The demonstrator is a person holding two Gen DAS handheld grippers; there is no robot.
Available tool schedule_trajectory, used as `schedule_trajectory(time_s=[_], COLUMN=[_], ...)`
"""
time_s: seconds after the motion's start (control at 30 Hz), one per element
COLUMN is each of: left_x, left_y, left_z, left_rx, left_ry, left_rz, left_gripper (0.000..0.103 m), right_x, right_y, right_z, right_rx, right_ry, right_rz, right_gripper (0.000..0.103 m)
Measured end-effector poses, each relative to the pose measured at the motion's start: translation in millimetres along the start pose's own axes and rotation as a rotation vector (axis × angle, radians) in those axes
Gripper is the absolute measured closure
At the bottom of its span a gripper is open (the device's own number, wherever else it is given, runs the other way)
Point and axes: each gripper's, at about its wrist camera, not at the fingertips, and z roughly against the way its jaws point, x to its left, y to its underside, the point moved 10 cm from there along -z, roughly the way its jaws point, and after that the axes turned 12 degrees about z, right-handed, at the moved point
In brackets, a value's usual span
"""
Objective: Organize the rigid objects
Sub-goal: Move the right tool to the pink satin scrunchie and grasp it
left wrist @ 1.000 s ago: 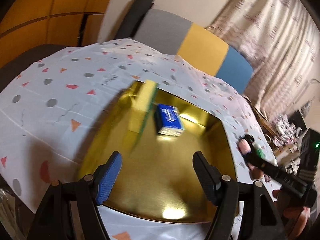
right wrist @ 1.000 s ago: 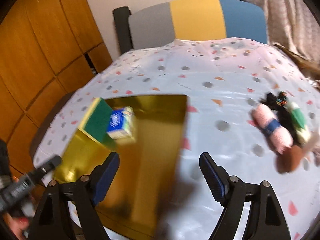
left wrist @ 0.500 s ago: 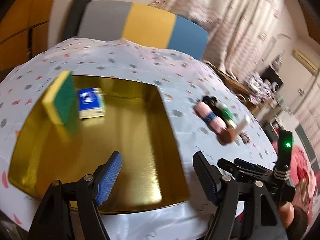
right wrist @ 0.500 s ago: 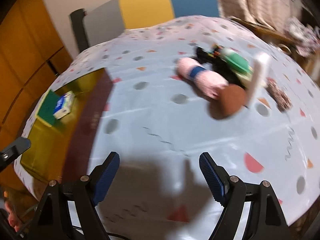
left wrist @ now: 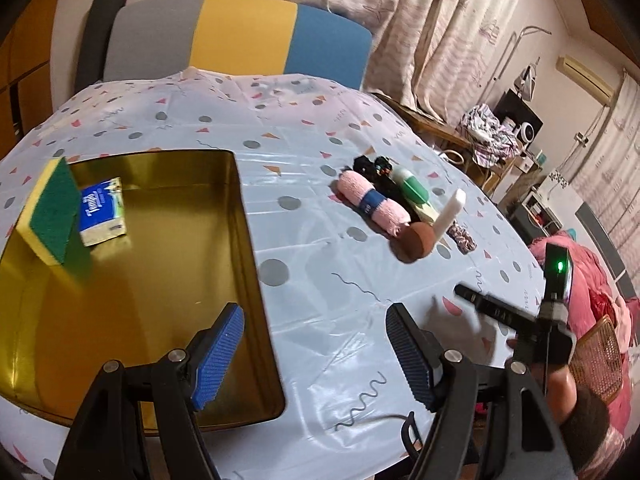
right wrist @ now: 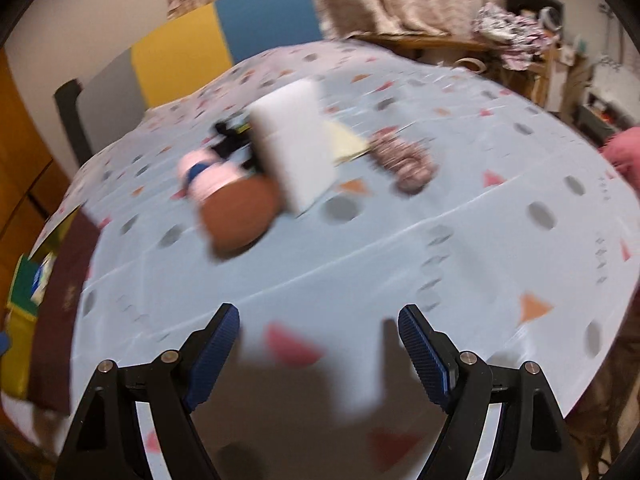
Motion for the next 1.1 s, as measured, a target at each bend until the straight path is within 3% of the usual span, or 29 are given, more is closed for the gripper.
schedule_trajectory(time_s=[0.3, 0.53, 0.63, 0.7, 0.9, 1.1], left_x=[-13.3, -19.4, -24.2, -29.4, -49.2, -74.2], left_y=[3.7, 4.9, 5.0, 5.1, 4.7, -0.4], left_z=[-15.3, -22.1, -27.0, -31.0, -44.9, -67.1], left_rx=[0.036, 0.054, 0.065, 0.071, 0.089, 0.103], left_ry=[-0.008, -0.025, -0.026, -0.024, -0.009, -0.001], left_rz=[-0.011, -0.023, -0.032, -0.041, -0.081, -0.142], left_gripper=[0.029, 0.029, 0.029, 0.029, 0.029, 0.029], right_x=[-77.6, -89.9, -88.5, -86.6, -81.4, -74.4], right_y=[-68.9, -88.0, -85.8, -83.4, -81.9, -71.0], right_z=[-26.8, -63.0, -76.1, -84.0, -84.8, -73.7], right_rx=[-0.074, -0.049, -0.030, -0.008, -0.022, -0.029], right_ry=[0.148, 0.136, 0.110, 0.088, 0.059, 0.007], right_rz=[0.007, 0.043, 0.033, 0.030, 0.034, 0.010], right_gripper=[0.021, 0.026, 0.034, 0.050, 0.073, 0.079])
